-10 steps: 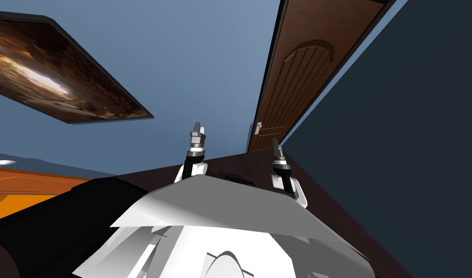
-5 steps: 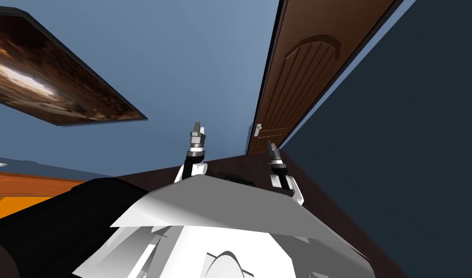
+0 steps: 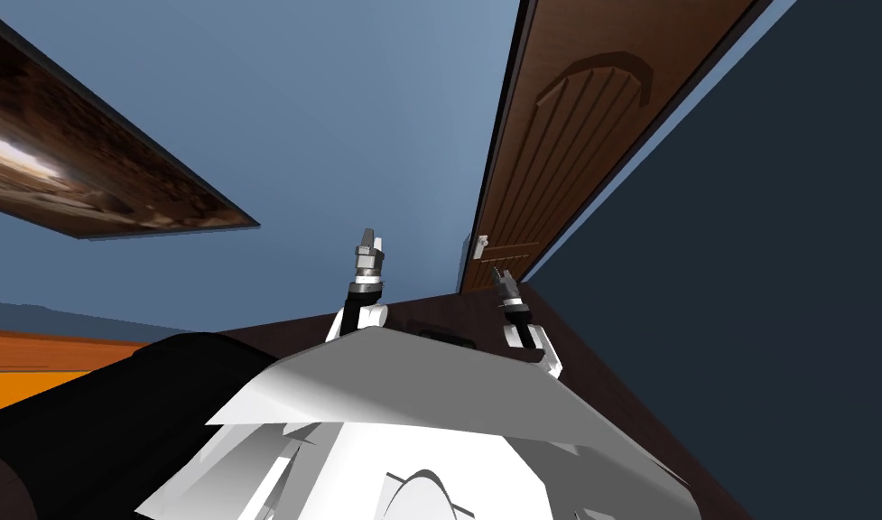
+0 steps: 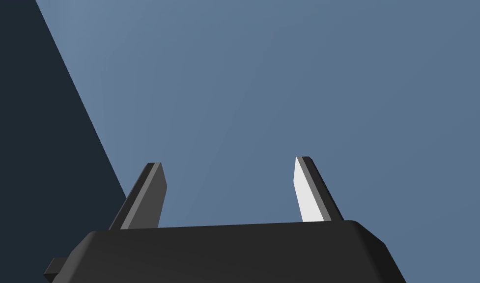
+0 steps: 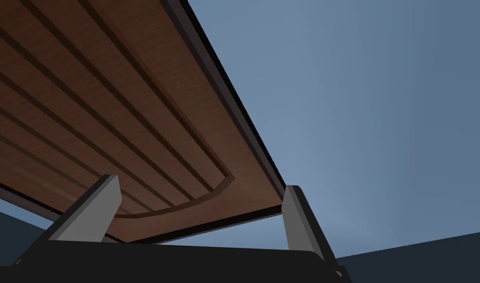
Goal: Pull the door open
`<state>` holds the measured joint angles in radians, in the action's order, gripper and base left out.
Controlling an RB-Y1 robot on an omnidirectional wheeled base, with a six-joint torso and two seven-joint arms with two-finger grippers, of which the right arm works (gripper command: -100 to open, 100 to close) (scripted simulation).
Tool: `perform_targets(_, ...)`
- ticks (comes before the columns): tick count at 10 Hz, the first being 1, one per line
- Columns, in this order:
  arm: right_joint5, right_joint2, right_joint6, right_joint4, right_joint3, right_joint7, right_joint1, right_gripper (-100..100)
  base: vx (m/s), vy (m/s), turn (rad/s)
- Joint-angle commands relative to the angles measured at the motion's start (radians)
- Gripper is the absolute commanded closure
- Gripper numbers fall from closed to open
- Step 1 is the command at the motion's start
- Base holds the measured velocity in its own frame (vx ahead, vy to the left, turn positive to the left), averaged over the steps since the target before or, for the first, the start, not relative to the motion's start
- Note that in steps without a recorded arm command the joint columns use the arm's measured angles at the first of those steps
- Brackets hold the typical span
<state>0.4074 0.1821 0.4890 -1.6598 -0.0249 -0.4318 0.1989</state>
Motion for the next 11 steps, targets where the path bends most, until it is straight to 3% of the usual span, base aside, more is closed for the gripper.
perform_targets(1,0.023,0.008,-0.001,0.035,-0.002,-0.033,-0.013,-100,0.128,-0.056,0.024)
perform_targets(11,0.128,0.045,-0.003,0.215,-0.009,-0.175,-0.094,-100,0.106,-0.034,0.013)
